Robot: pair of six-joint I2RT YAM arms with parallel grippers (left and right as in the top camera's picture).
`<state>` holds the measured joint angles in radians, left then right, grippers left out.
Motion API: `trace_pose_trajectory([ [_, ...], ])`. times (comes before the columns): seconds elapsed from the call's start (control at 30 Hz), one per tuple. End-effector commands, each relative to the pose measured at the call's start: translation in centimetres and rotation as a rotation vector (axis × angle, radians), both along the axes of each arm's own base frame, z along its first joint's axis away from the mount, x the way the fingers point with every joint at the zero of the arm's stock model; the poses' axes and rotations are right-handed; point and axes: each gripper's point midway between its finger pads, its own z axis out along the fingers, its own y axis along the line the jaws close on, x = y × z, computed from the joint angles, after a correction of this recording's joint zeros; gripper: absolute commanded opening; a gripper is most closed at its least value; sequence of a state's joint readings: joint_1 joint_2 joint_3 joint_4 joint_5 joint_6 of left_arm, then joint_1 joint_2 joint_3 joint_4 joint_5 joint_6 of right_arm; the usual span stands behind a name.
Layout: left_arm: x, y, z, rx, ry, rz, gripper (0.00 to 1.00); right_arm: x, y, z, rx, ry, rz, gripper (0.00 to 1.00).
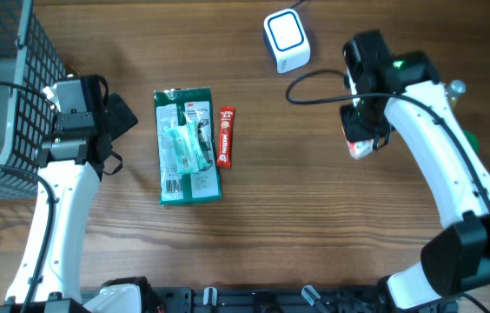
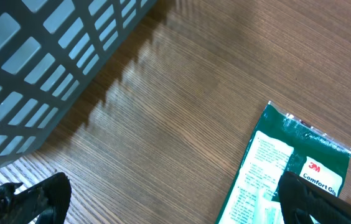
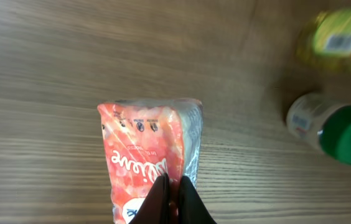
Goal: Scan the item barcode
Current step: 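Carry the Kleenex pack right and set it down near the jar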
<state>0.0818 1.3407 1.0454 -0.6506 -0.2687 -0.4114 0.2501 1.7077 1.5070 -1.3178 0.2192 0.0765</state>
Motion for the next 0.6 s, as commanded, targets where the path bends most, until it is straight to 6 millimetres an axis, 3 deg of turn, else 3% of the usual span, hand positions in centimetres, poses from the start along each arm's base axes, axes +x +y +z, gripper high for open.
trace_pose_trajectory([
  [0.0,0.0,0.4,0.5,0.018,-0.008,0.004,1.0,-1.2,-2.9,-3.5,-0.114,0.047,-0.067,0.04],
  [0.13,0.0,0.4,0.5,0.018,-0.008,0.004,1.0,-2.0,-5.2,-6.3,-0.18,0.042,-0.126,0.04],
  [0.17,0.0,0.4,0.5,0.018,-0.008,0.004,1.0,-1.9,-5.8,-7.3,-0.181,0.021,-0.168,0.38],
  [0.2,0.0,0.4,0.5,0.018,-0.008,0.005,1.0,-1.7,-6.0,-7.5,-0.178,0.011,-0.176,0.64],
  [0.23,0.0,0.4,0.5,0.018,-0.008,0.004,1.0,-1.5,-6.0,-7.5,-0.175,0.0,-0.178,0.82],
  [0.3,0.0,0.4,0.5,0.018,-0.008,0.005,1.0,-0.9,-5.9,-7.5,-0.168,-0.026,-0.187,0.96],
  [0.33,0.0,0.4,0.5,0.018,-0.008,0.005,1.0,-0.7,-5.8,-7.5,-0.162,-0.039,-0.202,1.0],
  [0.43,0.0,0.4,0.5,0.018,-0.008,0.004,1.0,-0.3,-5.2,-7.7,-0.124,-0.051,-0.207,1.0],
  [0.57,0.0,0.4,0.5,0.018,-0.008,0.005,1.0,0.5,-0.6,-8.6,0.148,-0.045,-0.233,1.0],
])
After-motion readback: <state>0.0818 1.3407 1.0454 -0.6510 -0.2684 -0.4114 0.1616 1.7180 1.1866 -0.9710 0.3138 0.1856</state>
